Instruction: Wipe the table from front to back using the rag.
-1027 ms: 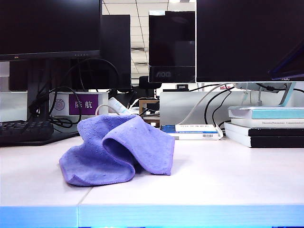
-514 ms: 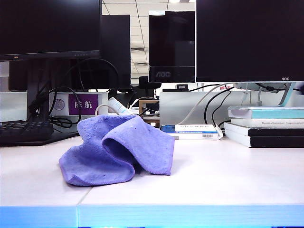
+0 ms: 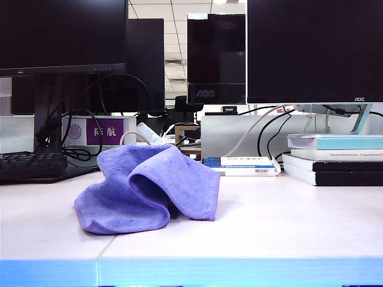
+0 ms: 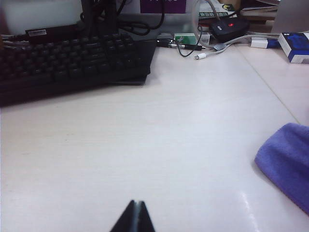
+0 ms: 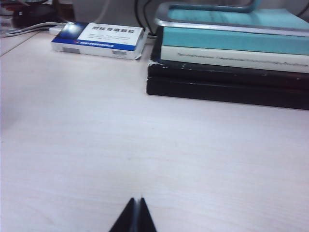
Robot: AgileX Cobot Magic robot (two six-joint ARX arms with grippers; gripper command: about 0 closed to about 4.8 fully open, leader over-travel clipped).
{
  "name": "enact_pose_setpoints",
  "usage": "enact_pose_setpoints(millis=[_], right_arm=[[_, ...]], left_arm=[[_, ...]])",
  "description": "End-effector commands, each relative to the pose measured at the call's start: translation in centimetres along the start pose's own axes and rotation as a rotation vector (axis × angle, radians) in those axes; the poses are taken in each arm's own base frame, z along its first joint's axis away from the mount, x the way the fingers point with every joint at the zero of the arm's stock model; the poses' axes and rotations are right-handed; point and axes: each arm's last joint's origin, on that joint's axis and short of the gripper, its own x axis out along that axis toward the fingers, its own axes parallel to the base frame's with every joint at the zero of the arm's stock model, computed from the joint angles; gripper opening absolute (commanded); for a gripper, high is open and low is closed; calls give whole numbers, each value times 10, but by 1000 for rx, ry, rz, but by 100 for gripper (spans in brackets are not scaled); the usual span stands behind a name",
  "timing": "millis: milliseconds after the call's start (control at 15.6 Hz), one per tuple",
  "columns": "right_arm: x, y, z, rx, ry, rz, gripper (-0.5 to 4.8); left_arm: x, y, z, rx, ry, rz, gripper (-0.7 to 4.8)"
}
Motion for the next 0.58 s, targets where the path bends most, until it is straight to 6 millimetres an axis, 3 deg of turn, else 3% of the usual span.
enact_pose_setpoints(millis=[64, 578], right_arm=[[1, 0, 0, 5, -18, -3, 0], [1, 0, 0, 5, -19, -3, 0]], left_arm=[[0, 0, -2, 0, 18, -2, -1], [0, 0, -2, 0, 18, -2, -1]])
